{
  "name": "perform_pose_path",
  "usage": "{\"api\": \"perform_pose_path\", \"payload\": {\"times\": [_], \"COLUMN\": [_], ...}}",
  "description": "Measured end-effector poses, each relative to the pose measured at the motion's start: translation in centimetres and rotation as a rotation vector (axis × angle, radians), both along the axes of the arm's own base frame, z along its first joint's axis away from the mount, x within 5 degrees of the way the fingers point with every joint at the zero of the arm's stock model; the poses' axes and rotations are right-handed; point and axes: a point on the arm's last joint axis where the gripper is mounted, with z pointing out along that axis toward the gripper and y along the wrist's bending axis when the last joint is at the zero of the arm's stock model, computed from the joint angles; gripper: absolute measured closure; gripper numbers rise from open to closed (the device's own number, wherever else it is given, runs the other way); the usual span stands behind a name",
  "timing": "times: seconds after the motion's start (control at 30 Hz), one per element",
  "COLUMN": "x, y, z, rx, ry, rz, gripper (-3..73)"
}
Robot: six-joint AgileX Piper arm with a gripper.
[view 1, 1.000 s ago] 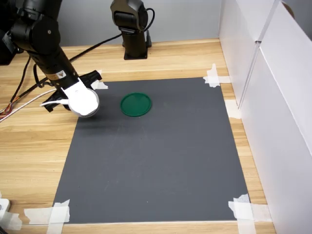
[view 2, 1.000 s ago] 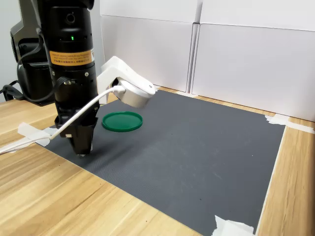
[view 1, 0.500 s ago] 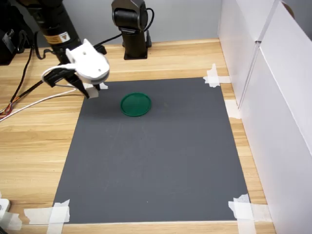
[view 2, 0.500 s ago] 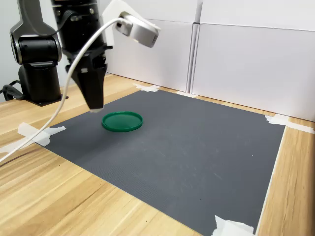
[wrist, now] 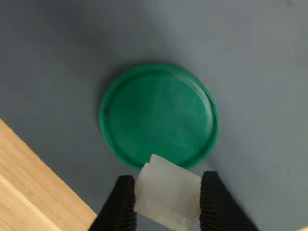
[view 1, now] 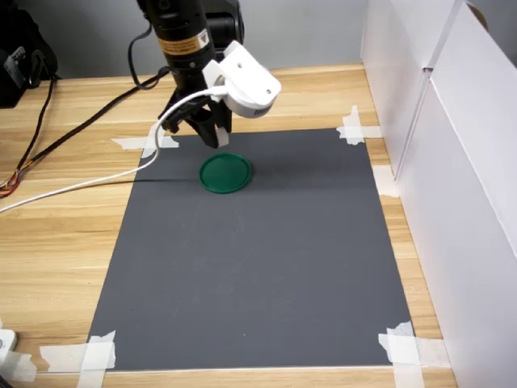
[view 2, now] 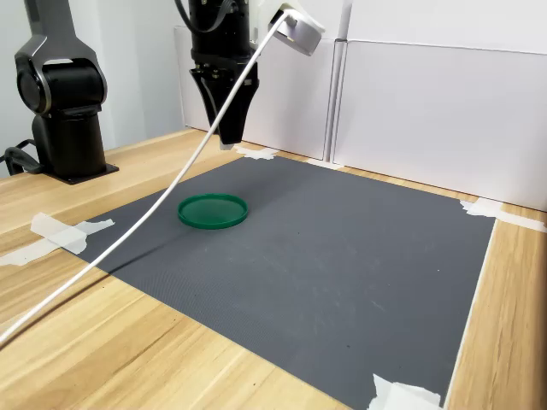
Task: Grasp a white terminal and put it in the green lid.
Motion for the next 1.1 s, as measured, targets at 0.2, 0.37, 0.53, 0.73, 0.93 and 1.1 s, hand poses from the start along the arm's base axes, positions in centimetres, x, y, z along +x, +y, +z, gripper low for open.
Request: {"api": "perform_pose_path", "payload": {"times": [0.2,0.37,0.53,0.73,0.93,1.1], "x": [0.3,-0.3,-0.8,-0.7,-0.6,-0.5], "y": [0.0,-0.2,-0.3,-0.4,-0.5,-0.6], "z": [-2.5,-4.9,-6.4,-6.7,-6.7,-6.7], "rx": [-0.032,-0.051,-0.058,-0.065,-0.075,-0.085], "ry": [0.037,0.058,0.071,0.045,0.031,0.018], "rz": [-0.005,0.0,0.002,0.006,0.011,0.017], "gripper": [36.4,36.4,36.5,36.5,31.4,16.1]}}
